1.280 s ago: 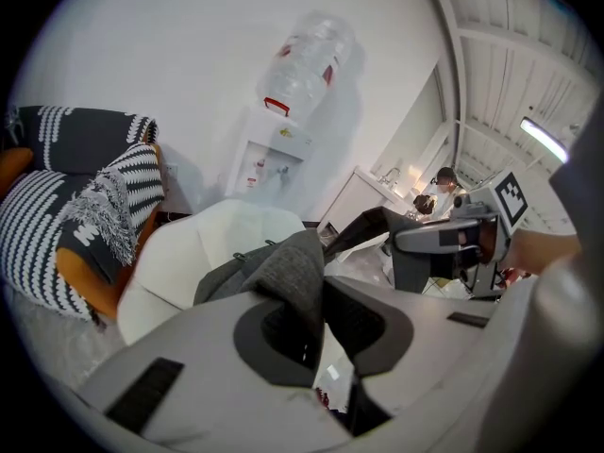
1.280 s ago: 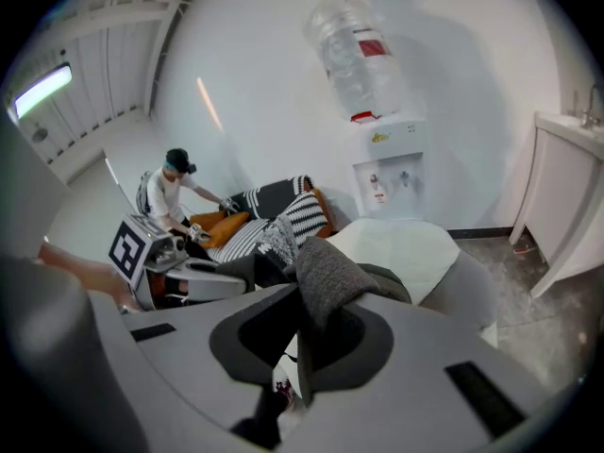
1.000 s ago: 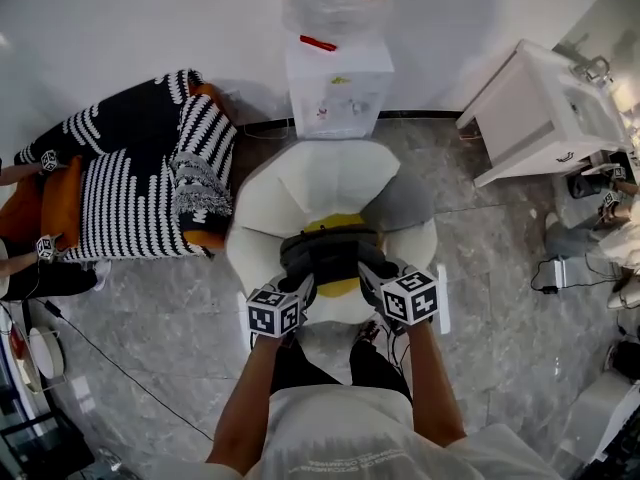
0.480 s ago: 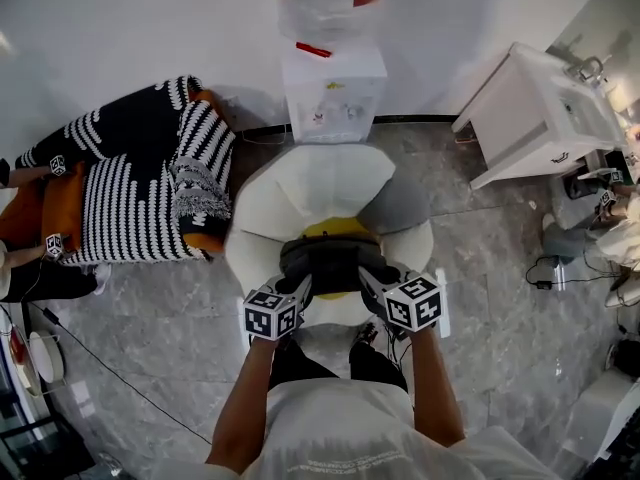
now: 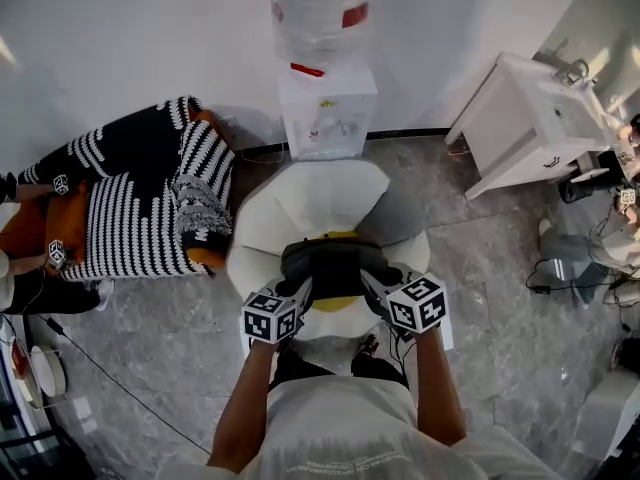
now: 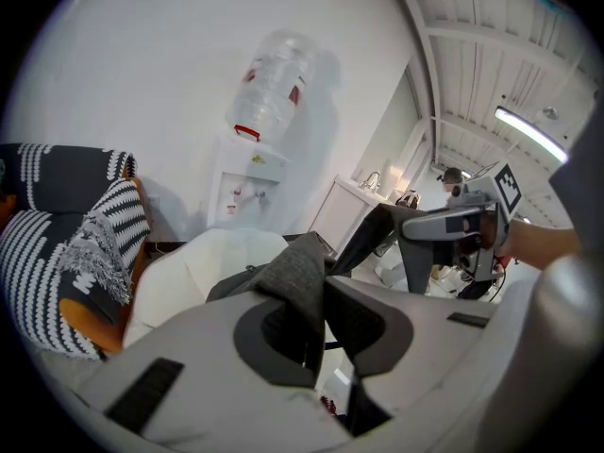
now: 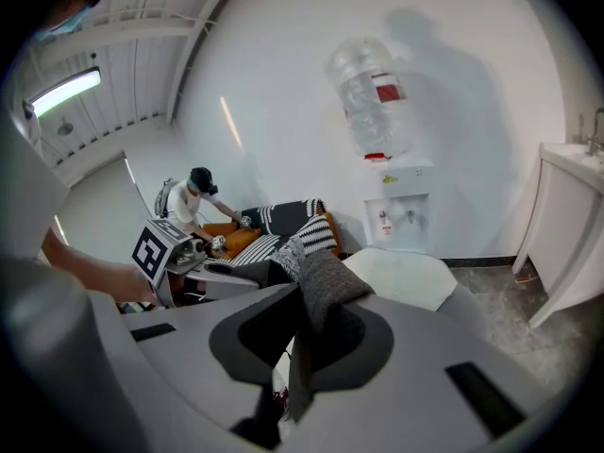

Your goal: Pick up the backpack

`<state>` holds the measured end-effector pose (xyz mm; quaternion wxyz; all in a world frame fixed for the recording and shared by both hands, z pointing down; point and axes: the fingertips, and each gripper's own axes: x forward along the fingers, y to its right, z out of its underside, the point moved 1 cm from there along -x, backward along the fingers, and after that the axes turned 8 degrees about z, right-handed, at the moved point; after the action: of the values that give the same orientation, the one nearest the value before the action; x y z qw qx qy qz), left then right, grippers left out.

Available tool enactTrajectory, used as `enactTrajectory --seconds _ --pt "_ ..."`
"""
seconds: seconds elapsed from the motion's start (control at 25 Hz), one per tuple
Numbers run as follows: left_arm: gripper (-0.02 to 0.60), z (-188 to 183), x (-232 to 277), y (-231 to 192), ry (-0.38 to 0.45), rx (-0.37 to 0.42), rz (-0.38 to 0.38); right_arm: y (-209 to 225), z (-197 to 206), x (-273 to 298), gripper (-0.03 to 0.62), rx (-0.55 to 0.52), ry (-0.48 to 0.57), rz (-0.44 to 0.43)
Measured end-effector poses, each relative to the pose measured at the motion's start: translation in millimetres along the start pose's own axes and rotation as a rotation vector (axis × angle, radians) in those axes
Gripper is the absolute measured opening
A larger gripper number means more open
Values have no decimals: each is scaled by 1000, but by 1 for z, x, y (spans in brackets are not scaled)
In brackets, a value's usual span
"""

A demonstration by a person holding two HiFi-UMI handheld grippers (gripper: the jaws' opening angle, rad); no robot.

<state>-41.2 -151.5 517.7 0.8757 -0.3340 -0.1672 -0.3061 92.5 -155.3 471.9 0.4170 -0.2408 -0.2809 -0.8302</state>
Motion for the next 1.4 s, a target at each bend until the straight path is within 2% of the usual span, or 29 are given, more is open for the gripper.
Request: enactTrajectory --seconds 0.52,0.8,1.12,1.4 --pt "57 -47 -11 7 60 69 3 -1 -42 -14 35 -62 65 5" --pt "57 -73 -21 12 98 135 -4 -3 -65 -22 34 -129 147 31" --pt "57 -103 -37 16 139 186 -17 -15 -99 -32 34 -157 233 36" --pt "57 -130 -43 26 146 269 -4 -14 -124 -45 35 -156 275 66"
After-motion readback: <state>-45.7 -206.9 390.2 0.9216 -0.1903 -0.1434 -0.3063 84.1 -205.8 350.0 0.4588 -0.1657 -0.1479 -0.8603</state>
